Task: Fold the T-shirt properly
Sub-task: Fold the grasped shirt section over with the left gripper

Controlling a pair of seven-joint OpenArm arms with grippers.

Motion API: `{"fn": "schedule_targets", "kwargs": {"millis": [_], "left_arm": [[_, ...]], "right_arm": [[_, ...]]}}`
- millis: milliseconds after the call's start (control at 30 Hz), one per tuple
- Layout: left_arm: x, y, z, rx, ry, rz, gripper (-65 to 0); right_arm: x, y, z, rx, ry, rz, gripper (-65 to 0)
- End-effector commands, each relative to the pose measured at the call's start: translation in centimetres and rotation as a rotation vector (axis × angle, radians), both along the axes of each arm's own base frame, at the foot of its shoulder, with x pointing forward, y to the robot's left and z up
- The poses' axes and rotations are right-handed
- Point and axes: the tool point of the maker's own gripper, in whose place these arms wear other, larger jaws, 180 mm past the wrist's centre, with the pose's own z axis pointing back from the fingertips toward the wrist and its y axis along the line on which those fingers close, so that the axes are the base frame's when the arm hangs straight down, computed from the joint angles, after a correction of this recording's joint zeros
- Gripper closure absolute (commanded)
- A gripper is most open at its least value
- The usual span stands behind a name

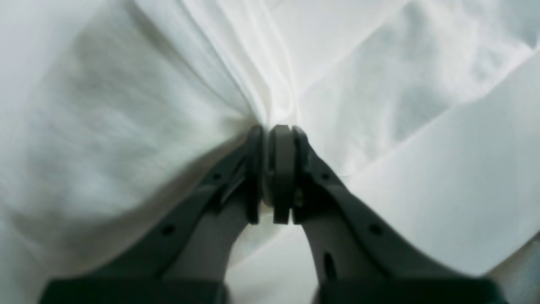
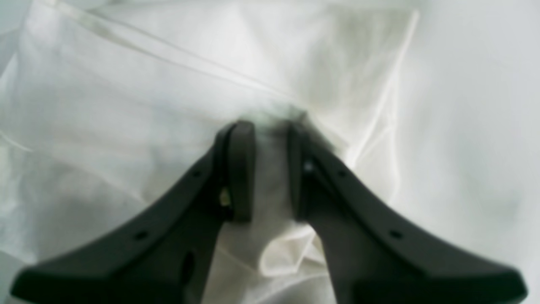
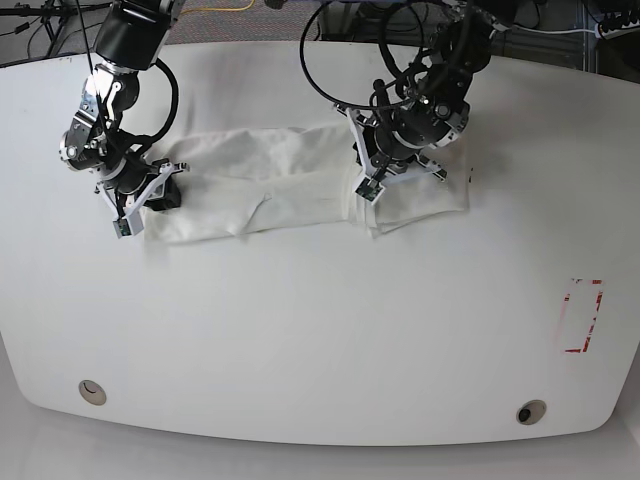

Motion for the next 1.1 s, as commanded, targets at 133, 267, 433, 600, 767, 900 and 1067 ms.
{"fn": "schedule_targets", "kwargs": {"millis": [133, 267, 433, 600, 767, 900, 1067], "left_arm": [[0.2, 0.1, 1.6, -0.020, -0.056, -0.013, -1.0], [0.3, 0.0, 2.3, -0.028, -0.076, -0.016, -0.8], [0.3, -0.2, 3.0, -0.034, -0.093, -0.032, -0.7], [-0.8, -0.9, 2.7, -0.028, -0.086, -0.121, -0.7], [-1.1, -1.4, 2.8, -0.028, -0.089, -0.160, -0.7], [-1.2, -1.5, 2.8, -0.030, -0.089, -0.162, -0.8], [-1.2, -1.6, 2.9, -0.033, -0.088, -0.164, -1.0]], "right_arm": [[-1.8, -0.6, -1.6, -0.057, 0.113, 0.015, -13.8], [-1.8, -0.6, -1.6, -0.057, 0.113, 0.015, -13.8], [-1.8, -0.6, -1.6, -0.056, 0.112, 0.015, -13.8], [-1.8, -0.6, -1.6, -0.056, 0.114, 0.015, -13.8], [-1.9, -0.6, -1.6, -0.057, 0.116, 0.015, -13.8], [-1.9, -0.6, -1.7, -0.059, 0.117, 0.015, -13.8], [-1.9, -0.6, -1.7, -0.059, 0.117, 0.015, -13.8]]}}
